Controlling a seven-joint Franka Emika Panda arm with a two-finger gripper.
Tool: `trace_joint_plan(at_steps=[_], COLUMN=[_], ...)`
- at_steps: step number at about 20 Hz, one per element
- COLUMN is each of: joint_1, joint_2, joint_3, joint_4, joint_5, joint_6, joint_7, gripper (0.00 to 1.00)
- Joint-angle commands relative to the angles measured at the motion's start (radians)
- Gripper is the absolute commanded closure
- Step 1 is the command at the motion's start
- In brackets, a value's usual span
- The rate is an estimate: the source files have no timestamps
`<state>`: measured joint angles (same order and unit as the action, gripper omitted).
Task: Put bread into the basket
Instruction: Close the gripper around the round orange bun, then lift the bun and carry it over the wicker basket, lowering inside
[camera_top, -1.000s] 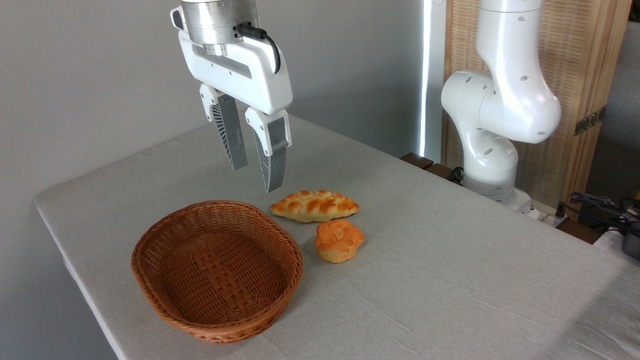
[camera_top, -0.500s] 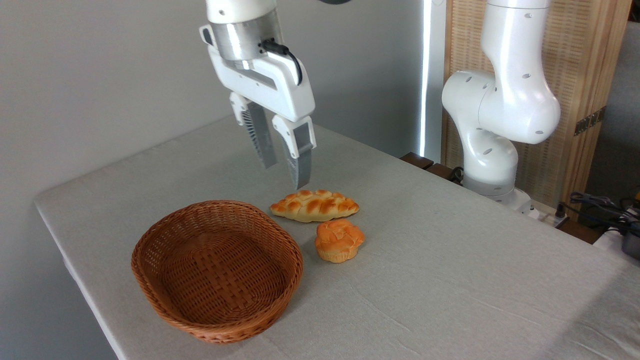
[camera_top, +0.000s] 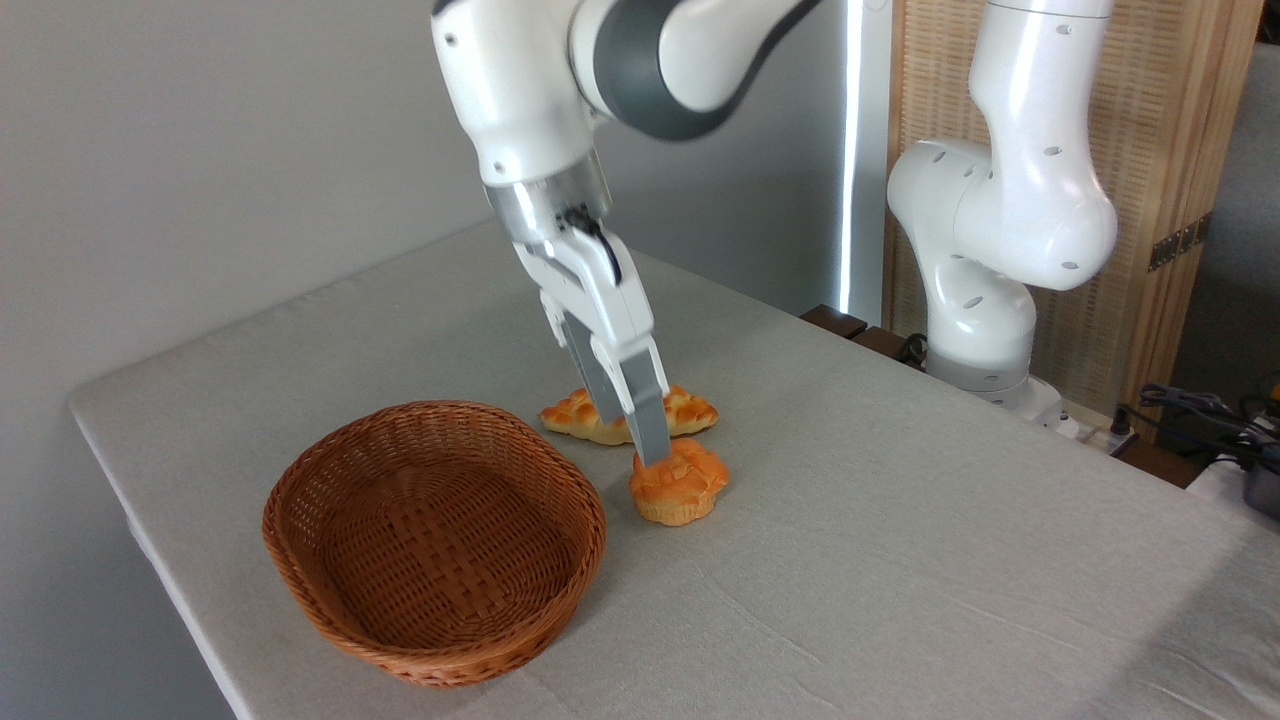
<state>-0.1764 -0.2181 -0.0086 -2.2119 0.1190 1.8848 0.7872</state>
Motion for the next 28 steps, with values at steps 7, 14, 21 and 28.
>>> trace_joint_plan(at_steps=[7,14,21,28], joint_1=[0.0,0.0,0.0,-0.003], joint_2=[-0.011,-0.001,-0.003,-0.001], joint_3=[0.006,0.006,0.006,0.007], joint_4=[-0.124,-0.124,-0.115,-0.06], joint_5=[0.019,0.019,0.019,0.017], joint_6=[0.091,0.092,0.077,0.036], joint_7=[0.023,0.021,0.024,0.024], gripper=[0.19,0.8,0.8,0.79])
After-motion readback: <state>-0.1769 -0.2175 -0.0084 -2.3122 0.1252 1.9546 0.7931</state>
